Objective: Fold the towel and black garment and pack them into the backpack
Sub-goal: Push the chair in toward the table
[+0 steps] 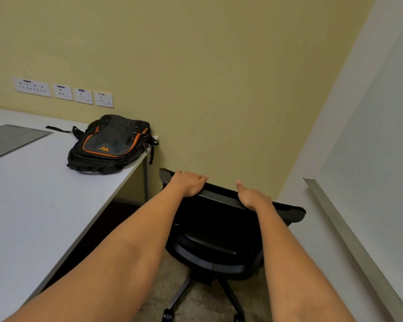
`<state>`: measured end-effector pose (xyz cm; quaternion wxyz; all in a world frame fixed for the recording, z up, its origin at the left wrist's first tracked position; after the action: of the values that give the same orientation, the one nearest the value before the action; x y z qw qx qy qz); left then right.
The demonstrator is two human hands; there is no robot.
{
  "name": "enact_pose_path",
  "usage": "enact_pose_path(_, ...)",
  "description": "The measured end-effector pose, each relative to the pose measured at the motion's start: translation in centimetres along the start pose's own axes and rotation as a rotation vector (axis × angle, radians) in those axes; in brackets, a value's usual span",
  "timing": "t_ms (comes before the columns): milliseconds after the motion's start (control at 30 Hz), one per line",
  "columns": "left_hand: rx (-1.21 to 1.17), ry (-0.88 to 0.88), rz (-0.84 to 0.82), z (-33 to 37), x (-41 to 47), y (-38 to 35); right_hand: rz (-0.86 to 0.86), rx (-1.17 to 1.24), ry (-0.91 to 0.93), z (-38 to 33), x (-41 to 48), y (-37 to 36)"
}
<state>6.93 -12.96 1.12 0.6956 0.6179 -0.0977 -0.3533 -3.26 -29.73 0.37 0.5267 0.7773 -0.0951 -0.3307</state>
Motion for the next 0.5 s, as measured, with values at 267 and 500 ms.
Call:
enact_pose_path(267,0.067,0.098,-0.034,0.8,-0.5,-0.8,-0.021,-0.036,-0.037,1.2,0.5,-0.4)
enact_pose_path(500,0.125,0.24,-0.08,3.6,-1.3,-0.6,-0.028,-0.088,-0.039,2.6,-0.3,-0.1)
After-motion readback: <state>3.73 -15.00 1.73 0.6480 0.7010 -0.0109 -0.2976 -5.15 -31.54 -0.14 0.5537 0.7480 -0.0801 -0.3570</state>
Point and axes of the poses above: each hand's wrist, its own x-axis towards the middle knuckle, its own y-axis out of the back of the hand, z = x × y, the point moved 6 cm from there along x, towards the middle knuckle, and after that the axes turned 8 degrees about -z, right-handed, at the moved point
